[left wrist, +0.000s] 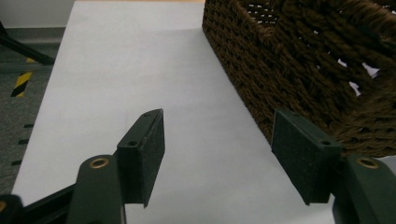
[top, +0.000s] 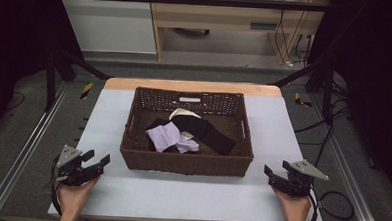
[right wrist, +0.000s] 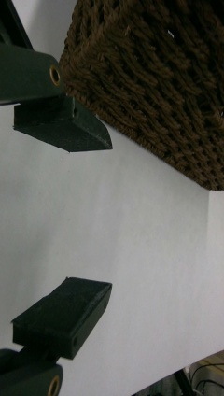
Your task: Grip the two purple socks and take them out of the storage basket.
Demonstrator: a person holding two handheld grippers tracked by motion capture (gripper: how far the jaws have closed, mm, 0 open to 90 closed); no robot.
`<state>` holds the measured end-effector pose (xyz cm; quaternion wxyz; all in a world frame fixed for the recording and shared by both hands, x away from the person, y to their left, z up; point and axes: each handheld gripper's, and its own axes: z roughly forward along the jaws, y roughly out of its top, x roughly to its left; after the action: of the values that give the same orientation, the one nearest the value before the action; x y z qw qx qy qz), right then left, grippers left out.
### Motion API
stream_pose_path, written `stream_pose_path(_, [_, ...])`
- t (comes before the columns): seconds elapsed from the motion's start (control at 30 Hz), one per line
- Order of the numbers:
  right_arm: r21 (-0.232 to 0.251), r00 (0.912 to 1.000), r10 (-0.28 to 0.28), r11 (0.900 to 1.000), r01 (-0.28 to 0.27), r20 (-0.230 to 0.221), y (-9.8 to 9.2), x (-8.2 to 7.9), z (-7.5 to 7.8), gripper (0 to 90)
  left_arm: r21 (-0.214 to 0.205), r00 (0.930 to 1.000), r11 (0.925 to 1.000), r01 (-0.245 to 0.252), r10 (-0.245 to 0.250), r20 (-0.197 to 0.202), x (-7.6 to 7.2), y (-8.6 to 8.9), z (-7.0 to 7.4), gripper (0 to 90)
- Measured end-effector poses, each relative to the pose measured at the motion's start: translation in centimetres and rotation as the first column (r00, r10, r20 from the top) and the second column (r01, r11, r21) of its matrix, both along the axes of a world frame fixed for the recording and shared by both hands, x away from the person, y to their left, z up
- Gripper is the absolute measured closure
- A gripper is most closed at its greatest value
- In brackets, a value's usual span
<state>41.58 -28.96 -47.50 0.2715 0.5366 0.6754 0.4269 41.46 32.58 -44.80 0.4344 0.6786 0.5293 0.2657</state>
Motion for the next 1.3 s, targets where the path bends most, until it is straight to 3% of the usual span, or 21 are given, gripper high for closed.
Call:
stream_pose_path(0.13, [-0.034, 0.9998, 0.018, 0.9993, -0.018, 0.004, 0.3, 0.0, -0.1, 26.9, -0.042, 0.9998, 0.9991, 0.007, -0.007, 0.016, -0.2, 0.3, 0.5, 33.4])
stream_pose_path(0.3, [-0.017, 0.9998, 0.022, 0.9996, -0.022, -0.001, 0.3, -0.1, 0.0, 26.9, -0.072, 0.9985, 0.9973, 0.011, -0.007, 0.054, -0.4, 0.4, 1.7, 32.0])
stream_pose_path(0.7, [-0.01, 0.9999, 0.013, 0.9999, -0.013, -0.003, 0.2, 0.0, 0.0, 26.1, -0.076, 0.994, 0.9956, 0.055, -0.048, 0.099, -0.6, -0.4, 4.0, 30.1])
stream_pose_path(0.93, [-0.015, 1.0, 0.006, 0.9999, -0.006, 0.007, 0.2, 0.0, 0.1, 25.0, -0.089, 0.9889, 0.9919, 0.09, -0.078, 0.126, -0.7, -0.9, 6.0, 29.5])
stream_pose_path(1.1, [-0.024, 0.9999, -0.002, 0.9997, 0.002, 0.011, 0.0, 0.0, 0.0, 24.4, -0.096, 0.9849, 0.9898, 0.105, -0.091, 0.147, 0.1, -1.6, 7.5, 29.3])
stream_pose_path(1.3, [-0.028, 0.9999, -0.005, 0.9996, 0.005, 0.016, -0.1, -0.1, 0.1, 23.9, -0.071, 0.9787, 0.9877, 0.139, -0.126, 0.162, 1.2, -3.3, 9.2, 28.9])
